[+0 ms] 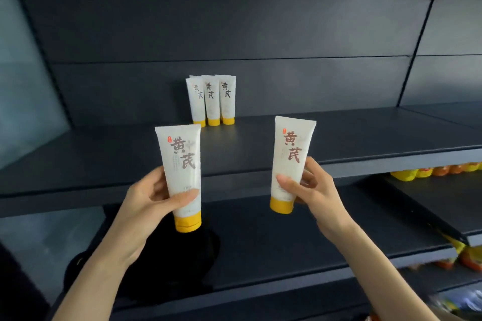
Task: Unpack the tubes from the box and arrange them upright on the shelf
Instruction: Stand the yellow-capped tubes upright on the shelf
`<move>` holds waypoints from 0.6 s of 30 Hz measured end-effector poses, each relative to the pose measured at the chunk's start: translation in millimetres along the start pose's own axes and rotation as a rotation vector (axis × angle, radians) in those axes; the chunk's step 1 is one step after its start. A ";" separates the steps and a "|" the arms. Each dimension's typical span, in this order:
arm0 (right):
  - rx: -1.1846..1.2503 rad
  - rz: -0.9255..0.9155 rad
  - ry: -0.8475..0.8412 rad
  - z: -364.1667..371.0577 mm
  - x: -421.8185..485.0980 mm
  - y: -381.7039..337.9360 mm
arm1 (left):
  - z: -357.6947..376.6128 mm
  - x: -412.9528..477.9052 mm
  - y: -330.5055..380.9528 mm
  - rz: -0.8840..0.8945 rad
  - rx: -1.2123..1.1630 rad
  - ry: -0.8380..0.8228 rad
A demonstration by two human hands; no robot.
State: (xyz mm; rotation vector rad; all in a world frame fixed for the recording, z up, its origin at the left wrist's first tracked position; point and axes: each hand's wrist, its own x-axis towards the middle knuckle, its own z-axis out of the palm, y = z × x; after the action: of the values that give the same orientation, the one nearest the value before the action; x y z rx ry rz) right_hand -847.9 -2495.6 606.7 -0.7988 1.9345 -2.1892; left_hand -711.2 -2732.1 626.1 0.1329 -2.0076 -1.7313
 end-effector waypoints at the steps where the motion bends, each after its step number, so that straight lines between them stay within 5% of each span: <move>1: 0.018 0.004 -0.003 12.8 3.4 2.1 | -12.1 4.7 1.1 0.007 0.003 0.021; 8: 0.161 0.006 0.002 64.9 46.6 -4.1 | -66.1 23.0 5.4 0.032 -0.018 0.118; 18: -0.015 -0.090 0.023 117.6 175.8 -6.4 | -95.6 40.2 11.7 0.092 0.016 0.224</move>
State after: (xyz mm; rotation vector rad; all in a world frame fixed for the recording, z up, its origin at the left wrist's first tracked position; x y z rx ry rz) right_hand -943.5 -2672.6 672.6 -0.8841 1.9650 -2.2464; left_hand -704.1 -2831.6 656.9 0.2259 -1.8365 -1.5700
